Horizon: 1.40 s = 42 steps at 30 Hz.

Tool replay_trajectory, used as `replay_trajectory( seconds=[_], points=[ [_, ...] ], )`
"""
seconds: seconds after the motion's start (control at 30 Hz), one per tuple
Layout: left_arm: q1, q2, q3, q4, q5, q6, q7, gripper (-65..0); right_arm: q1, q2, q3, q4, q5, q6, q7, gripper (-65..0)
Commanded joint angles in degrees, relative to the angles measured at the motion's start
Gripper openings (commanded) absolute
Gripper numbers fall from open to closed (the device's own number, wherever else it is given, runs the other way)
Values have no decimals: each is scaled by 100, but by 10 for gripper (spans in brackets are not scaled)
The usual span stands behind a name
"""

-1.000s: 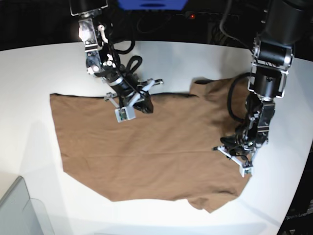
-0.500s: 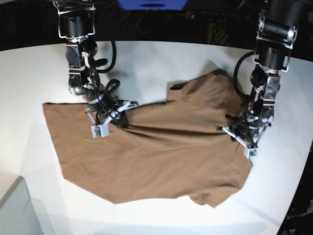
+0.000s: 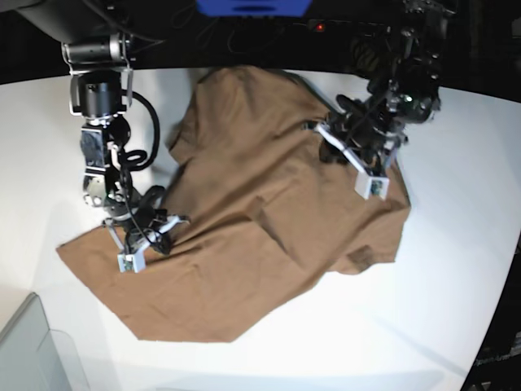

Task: Layout the t-shirt on the table in an organized manner, then fold the t-shirt properly
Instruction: 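Grasp the shirt with both grippers and drag it toward the robot, then release the left gripper and regrasp the shirt near its middle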

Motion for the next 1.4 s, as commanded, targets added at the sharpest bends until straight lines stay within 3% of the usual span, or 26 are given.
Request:
replay_trajectory(
  seconds=[0.0, 0.13, 0.27, 0.53, 0.63, 0.87, 1.07, 1.17, 1.37],
  points=[
    [-93, -44, -23, 259, -15, -3, -59, -502, 110, 69, 151, 429, 81, 32, 214, -650],
    [-339, -61, -331, 241, 11, -3, -68, -501, -558, 52, 608, 1730, 81, 32, 187, -650],
    [-814, -61, -894, -427, 20, -3, -121, -501, -1358, -115, 696, 2952, 90, 32, -393, -650],
    [-2537, -70, -1175, -3143, 29, -11, -130, -501, -3143, -1381, 547, 4183, 55, 32, -780, -650],
    [-2871, -70, -1148, -3812, 29, -11, -156, -501, -3495, -1513, 221, 4086, 46, 32, -771, -650],
    [-2713, -88, -683, -4603, 29, -11, -772, -501, -3451, -1214, -51, 3295, 46, 32, -727, -650],
    [-1992, -237, -489, -4515, 11, -11, -815, -501, -3081, -651, 292, 2979, 46, 32, -736, -650],
    [-1412, -255, -515, -4128, 11, -11, -815, -501, -2747, -397, 590, 2689, 46, 32, -745, -650],
    [-23, -290, -489, -2282, -33, -11, -525, -501, -1763, 96, 687, 1783, 46, 32, -771, -650]
  ],
)
